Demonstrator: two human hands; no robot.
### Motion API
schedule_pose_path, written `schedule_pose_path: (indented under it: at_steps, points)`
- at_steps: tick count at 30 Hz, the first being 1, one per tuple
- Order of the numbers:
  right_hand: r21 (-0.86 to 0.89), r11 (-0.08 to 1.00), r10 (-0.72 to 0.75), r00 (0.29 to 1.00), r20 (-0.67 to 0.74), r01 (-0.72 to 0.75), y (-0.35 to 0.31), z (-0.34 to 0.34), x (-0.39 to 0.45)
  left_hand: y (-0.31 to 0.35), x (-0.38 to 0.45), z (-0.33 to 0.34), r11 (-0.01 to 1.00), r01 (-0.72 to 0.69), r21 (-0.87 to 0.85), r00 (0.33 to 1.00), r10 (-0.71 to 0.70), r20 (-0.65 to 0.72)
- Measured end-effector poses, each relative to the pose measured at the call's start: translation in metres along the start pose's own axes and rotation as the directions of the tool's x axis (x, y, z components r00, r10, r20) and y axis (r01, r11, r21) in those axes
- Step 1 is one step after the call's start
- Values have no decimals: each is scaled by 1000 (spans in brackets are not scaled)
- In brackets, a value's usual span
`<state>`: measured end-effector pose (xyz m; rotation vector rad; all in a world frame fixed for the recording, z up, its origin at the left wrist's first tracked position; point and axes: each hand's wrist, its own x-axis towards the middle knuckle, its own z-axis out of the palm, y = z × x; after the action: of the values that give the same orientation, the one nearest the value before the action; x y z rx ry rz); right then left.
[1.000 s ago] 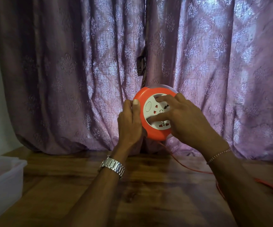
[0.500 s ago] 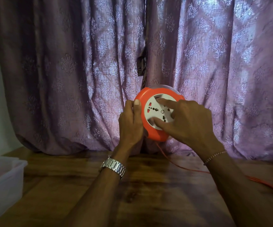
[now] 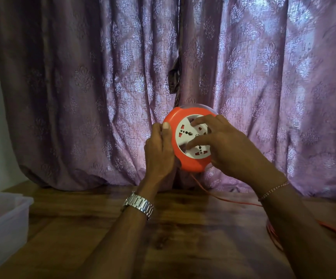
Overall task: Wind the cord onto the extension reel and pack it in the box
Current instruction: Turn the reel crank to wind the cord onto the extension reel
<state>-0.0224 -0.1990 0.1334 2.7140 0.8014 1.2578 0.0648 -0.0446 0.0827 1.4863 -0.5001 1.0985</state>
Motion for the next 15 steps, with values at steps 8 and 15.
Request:
schedule_pose_path:
  at_steps: [8,15]
  points:
    - [-177,984,1,999,-32,-7,0,3,-1,0,0,0,1000,-4,14,1000,4,13]
    - [-149,962,207,967,-151,-229,-2,12,-4,3,-1,0,999,-19,30,1000,18,20]
